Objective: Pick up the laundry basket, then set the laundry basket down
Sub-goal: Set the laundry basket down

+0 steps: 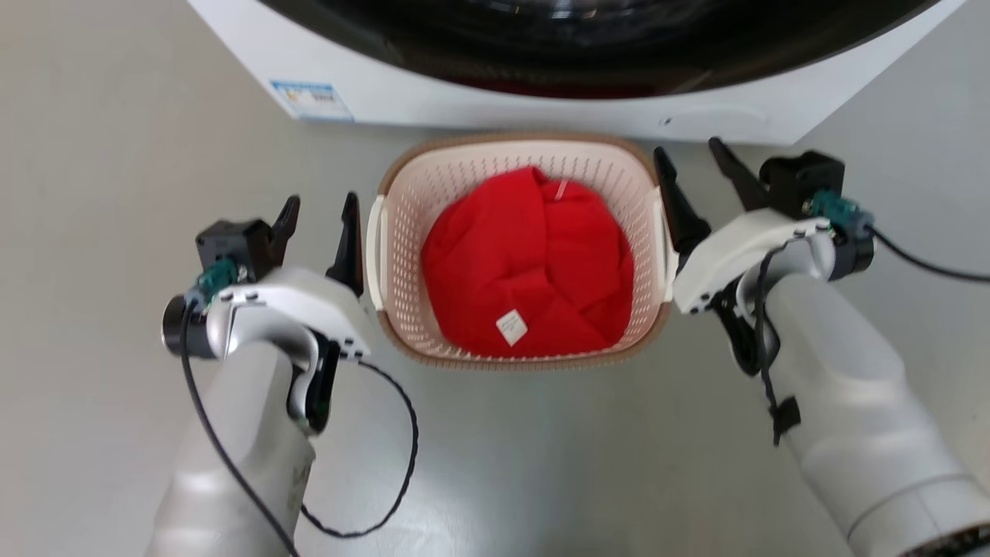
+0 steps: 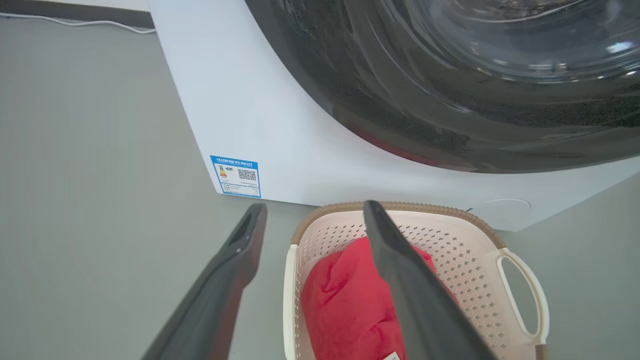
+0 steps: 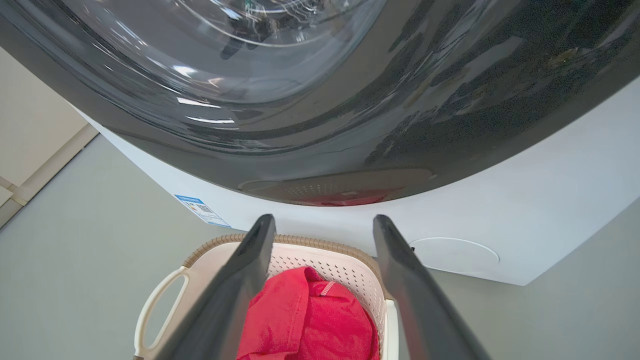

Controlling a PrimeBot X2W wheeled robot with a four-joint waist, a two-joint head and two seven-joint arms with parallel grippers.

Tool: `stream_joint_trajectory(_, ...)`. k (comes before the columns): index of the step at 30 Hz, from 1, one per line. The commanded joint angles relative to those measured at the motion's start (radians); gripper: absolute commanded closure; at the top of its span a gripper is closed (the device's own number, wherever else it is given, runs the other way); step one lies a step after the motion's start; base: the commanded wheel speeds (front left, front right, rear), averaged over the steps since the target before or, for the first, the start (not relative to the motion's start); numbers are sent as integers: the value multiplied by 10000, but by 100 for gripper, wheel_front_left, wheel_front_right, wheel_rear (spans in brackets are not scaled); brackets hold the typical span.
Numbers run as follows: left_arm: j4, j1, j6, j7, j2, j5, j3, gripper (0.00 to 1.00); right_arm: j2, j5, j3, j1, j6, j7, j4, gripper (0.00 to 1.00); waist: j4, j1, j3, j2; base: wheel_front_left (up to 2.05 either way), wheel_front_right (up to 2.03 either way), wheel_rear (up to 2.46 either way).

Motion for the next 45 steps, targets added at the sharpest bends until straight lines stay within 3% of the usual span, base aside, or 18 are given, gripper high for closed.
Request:
stream_joint_trajectory(1,-462,386,-5,-53,246,236,431,0,252,122,92,530,35,-131,-433,0,-156,0,-420,0,0,0,0)
stream_joint_trajectory(8,-2098,1911,54,-53,7,989,1395,0,252,42,-321,1866,35,-132,-2106,0,-283,0,-1214,0,0,0,0)
stream_joint_trajectory(16,-3354,3192,-8,-53,-127,1434,1811,0,252,-121,-764,3237,35,-133,-3528,0,-298,0,-2002,0,0,0,0)
stream_joint_trajectory(27,-4845,5047,195,-53,-152,1474,1601,0,252,-171,-956,5543,35,-133,-5237,0,-237,0,-3300,0,0,0,0)
stream_joint_trajectory(37,-5700,6345,742,-53,-153,1355,1375,0,252,-180,-1198,6787,35,-133,-6068,0,-284,0,-4086,0,0,0,0)
stream_joint_trajectory(45,-6106,7011,817,-53,-154,1467,1469,0,252,-160,-1192,7469,35,-133,-6498,0,-392,0,-4583,0,0,0,0)
